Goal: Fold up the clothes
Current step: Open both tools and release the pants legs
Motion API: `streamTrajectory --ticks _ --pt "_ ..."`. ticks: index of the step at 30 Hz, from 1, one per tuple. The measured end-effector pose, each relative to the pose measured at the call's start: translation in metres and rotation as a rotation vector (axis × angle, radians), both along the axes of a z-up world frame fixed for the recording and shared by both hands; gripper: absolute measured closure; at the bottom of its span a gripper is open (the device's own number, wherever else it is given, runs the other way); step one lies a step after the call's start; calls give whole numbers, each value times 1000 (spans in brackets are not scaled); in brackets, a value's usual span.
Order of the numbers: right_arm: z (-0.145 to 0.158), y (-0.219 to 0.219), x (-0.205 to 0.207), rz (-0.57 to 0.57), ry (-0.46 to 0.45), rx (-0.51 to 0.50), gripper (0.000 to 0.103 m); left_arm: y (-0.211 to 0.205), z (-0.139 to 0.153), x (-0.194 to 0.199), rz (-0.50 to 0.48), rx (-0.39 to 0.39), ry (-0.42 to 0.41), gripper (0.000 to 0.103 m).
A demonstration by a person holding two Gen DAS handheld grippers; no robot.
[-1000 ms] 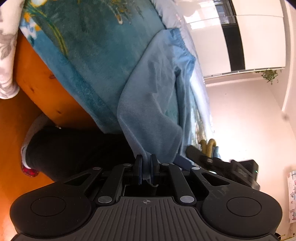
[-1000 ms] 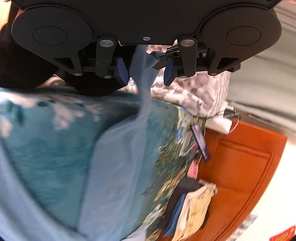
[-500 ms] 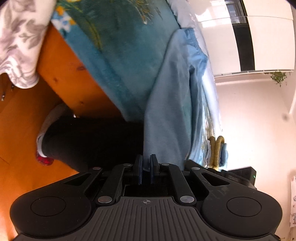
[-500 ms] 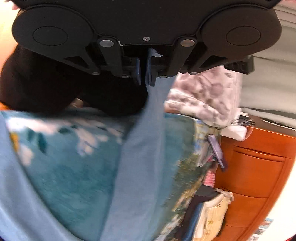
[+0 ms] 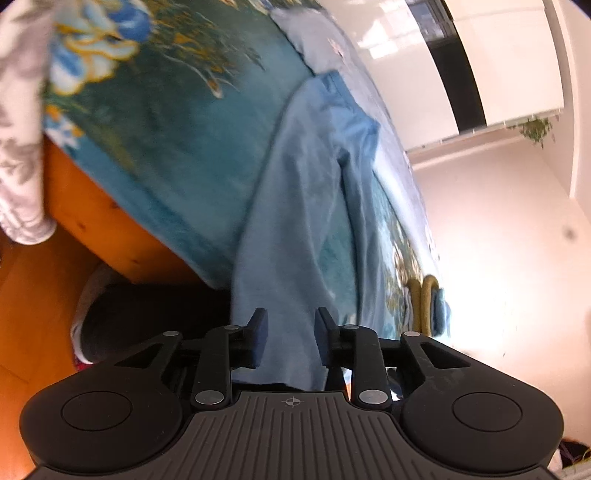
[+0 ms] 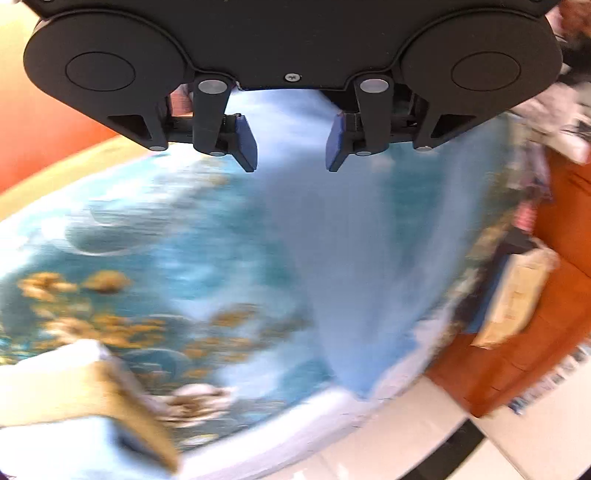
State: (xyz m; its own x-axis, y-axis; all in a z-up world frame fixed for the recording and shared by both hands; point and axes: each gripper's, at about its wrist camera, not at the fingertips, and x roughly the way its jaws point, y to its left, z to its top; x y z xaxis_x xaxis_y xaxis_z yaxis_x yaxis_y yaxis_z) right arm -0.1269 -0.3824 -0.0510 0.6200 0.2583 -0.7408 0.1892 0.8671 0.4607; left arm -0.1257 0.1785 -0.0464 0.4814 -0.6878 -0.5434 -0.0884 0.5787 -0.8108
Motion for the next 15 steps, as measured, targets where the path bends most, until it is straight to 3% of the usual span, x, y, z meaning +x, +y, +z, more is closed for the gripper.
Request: streamTrajectory --ticks 6,11,15 --pt "-49 -15 -12 17 30 78 55 -36 0 13 -78 26 7 74" --pt "-74 -14 0 54 42 157 51 -42 3 11 -77 62 16 67" --pt "-84 -19 7 32 41 222 38 -39 4 6 -49 66 26 61"
